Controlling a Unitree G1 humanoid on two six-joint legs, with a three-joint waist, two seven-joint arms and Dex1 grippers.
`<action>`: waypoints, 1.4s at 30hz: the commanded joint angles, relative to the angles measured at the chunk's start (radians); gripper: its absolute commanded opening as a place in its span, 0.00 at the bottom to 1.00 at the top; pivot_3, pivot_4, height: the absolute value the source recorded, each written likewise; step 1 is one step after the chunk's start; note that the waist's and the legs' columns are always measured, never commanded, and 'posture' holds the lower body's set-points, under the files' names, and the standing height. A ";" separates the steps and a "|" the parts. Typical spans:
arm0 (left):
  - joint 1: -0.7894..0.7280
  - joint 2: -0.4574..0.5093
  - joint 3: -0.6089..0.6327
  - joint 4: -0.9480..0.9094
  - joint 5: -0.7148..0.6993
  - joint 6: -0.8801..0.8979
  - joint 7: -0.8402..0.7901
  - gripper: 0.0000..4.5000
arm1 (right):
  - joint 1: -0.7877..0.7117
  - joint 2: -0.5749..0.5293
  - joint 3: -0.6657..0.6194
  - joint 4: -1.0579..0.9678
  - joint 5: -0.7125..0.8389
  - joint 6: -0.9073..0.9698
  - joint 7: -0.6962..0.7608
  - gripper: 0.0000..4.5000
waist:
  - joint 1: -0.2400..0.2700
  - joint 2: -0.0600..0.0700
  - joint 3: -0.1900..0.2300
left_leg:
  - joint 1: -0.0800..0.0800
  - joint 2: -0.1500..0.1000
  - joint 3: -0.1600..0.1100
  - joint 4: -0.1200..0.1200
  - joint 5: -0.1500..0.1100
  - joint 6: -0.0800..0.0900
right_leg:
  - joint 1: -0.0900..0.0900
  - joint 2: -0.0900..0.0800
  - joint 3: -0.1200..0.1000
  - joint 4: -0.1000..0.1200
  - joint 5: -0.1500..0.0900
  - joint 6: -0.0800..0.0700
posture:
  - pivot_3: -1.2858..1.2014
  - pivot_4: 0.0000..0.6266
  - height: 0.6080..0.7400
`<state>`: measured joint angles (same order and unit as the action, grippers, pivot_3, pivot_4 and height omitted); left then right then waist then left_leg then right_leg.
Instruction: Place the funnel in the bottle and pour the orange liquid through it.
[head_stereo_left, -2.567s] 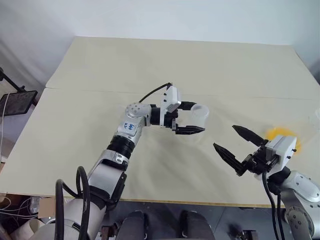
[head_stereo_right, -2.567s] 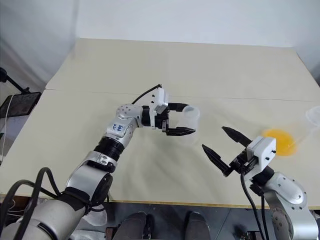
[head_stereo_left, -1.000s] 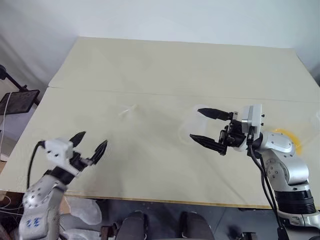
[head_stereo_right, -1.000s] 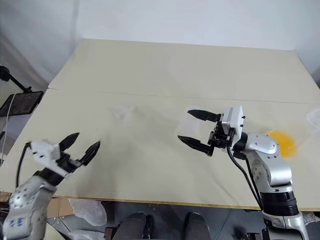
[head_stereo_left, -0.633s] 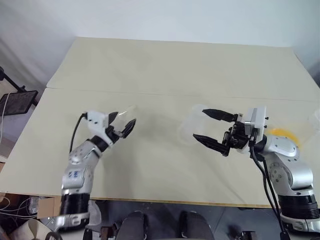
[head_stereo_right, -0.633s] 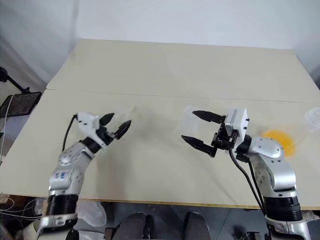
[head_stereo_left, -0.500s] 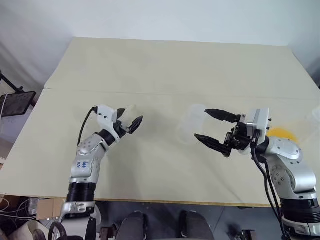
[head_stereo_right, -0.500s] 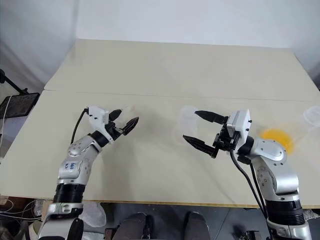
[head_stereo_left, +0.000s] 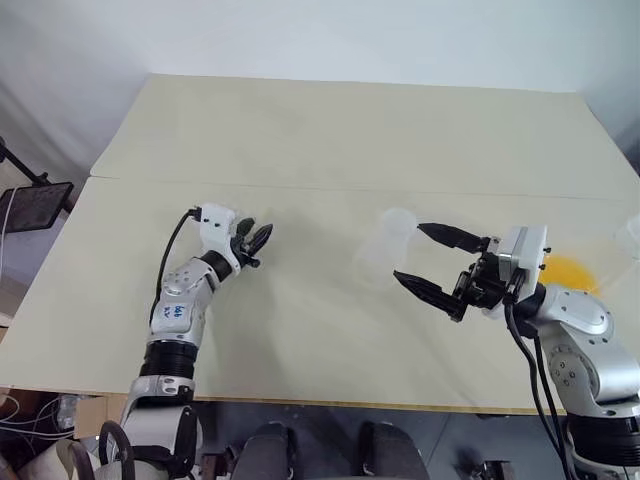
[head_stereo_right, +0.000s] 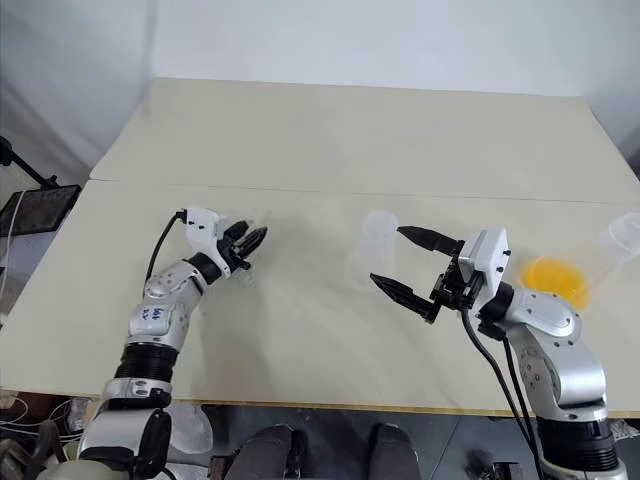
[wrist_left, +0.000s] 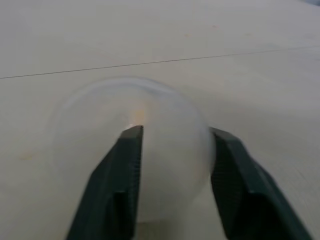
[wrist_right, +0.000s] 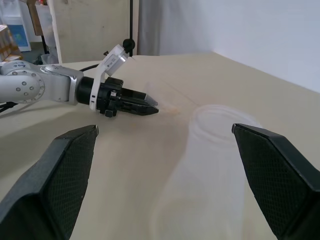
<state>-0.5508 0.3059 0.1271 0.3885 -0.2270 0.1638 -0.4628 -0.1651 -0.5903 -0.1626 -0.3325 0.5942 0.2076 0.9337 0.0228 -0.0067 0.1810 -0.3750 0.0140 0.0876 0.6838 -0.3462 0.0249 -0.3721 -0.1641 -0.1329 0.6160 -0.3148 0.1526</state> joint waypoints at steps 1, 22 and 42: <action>0.011 0.026 0.009 -0.071 -0.009 0.007 -0.015 0.14 | 0.013 -0.001 -0.030 -0.046 0.014 -0.012 -0.016 1.00 | 0.000 0.000 0.000 | 0.000 0.000 0.000 0.000 0.000 0.000 | 0.000 0.000 0.000 0.000 0.000 0.000 | 0.52 0.24 1.00; -0.039 0.428 0.041 -0.028 -0.017 -0.228 -0.455 0.01 | 0.177 0.010 -0.109 -0.116 0.005 -0.067 -0.092 1.00 | 0.005 0.000 0.000 | 0.000 0.001 0.005 -0.001 0.000 0.000 | -0.002 0.000 0.001 0.000 0.000 0.000 | 0.52 0.24 1.00; -0.584 0.171 -0.216 0.112 -0.057 -0.317 -0.973 0.01 | 0.479 0.068 -0.317 -0.284 0.017 -0.102 -0.236 1.00 | -0.001 -0.001 0.000 | -0.002 0.000 0.006 0.000 0.000 0.001 | -0.003 0.000 0.000 0.000 0.000 0.000 | 0.52 0.24 1.00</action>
<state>-1.0993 0.4772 -0.0940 0.5239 -0.2637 -0.1415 -1.4094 0.2967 -0.5337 -0.4268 -0.5733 0.5940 0.1320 0.7121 0.0220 -0.0082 0.1812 -0.3770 0.0140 0.0941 0.6836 -0.3467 0.0255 -0.3755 -0.1641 -0.1329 0.6155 -0.3148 0.1527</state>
